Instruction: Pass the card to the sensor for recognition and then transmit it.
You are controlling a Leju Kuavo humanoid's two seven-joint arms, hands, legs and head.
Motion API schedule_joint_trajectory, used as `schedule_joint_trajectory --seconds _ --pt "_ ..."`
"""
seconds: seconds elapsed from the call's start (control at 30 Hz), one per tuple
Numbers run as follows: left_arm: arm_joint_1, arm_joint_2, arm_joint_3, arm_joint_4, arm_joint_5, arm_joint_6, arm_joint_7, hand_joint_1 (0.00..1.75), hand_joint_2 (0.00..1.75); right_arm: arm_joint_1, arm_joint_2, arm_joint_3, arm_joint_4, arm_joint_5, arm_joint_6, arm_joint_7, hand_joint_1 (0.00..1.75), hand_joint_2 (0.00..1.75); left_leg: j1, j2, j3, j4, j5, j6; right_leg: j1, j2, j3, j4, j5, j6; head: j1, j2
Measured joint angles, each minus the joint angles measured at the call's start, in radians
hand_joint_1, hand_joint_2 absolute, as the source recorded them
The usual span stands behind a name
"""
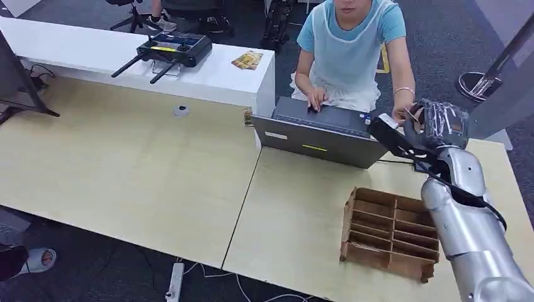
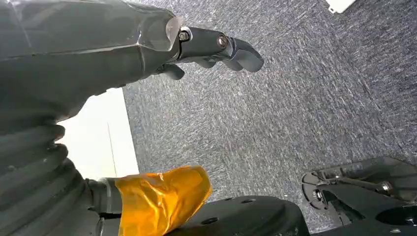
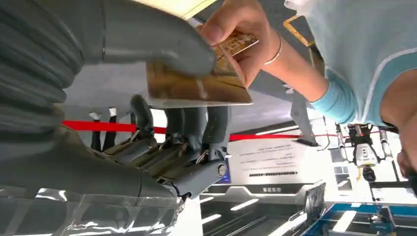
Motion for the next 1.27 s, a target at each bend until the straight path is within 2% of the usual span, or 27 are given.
schedule_joint_trajectory --seconds 0.17,0.23,0.3,0.63,0.8,0.97,1.27 --pt "0.0 0.0 -0.002 0.0 0.0 0.0 0.0 0.0 1.75 -0.002 0.0 0.0 0.017 0.024 -0.01 0.001 0.51 1.75 0.0 0.0 0.0 0.0 0.0 0.0 0.0 0.0 0.0 0.0 0.0 0.0 0.0 0.0" --pt "0.0 0.0 -0.002 0.0 0.0 0.0 0.0 0.0 1.75 -0.002 0.0 -0.001 0.021 0.026 -0.01 0.001 0.17 1.75 0.0 0.0 0.0 0.0 0.0 0.0 0.0 0.0 0.0 0.0 0.0 0.0 0.0 0.0" --pt "0.0 0.0 -0.002 0.0 0.0 0.0 0.0 0.0 1.75 -0.002 0.0 -0.001 0.022 0.03 -0.012 0.001 0.0 1.75 0.0 0.0 0.0 0.0 0.0 0.0 0.0 0.0 0.0 0.0 0.0 0.0 0.0 0.0" --pt "0.0 0.0 -0.007 0.0 0.0 0.002 0.0 0.0 1.75 -0.002 0.0 -0.012 0.022 0.034 -0.034 -0.01 0.0 1.75 0.0 0.0 0.0 0.0 0.0 0.0 0.0 0.0 0.0 0.0 0.0 0.0 0.0 0.0" --pt "0.0 0.0 -0.007 0.0 0.0 0.004 0.0 0.0 1.75 0.005 0.0 -0.032 -0.023 0.002 -0.057 -0.035 0.0 1.75 0.0 0.0 0.0 0.0 0.0 0.0 0.0 0.0 0.0 0.0 0.0 0.0 0.0 0.0" --pt "0.001 -0.001 -0.007 0.0 0.003 0.009 0.002 0.0 1.75 0.061 0.001 -0.085 -0.192 -0.146 -0.058 -0.075 0.0 1.75 0.0 0.0 0.0 0.0 0.0 0.0 0.0 0.0 0.0 0.0 0.0 0.0 0.0 0.0" --pt "0.003 -0.001 -0.005 0.0 0.02 0.025 0.004 0.0 1.75 0.197 0.006 -0.222 -0.55 -0.624 0.029 -0.148 0.0 1.75 0.0 -0.001 0.0 0.0 0.0 0.0 0.0 -0.001 0.0 -0.001 0.0 0.0 0.0 0.0"
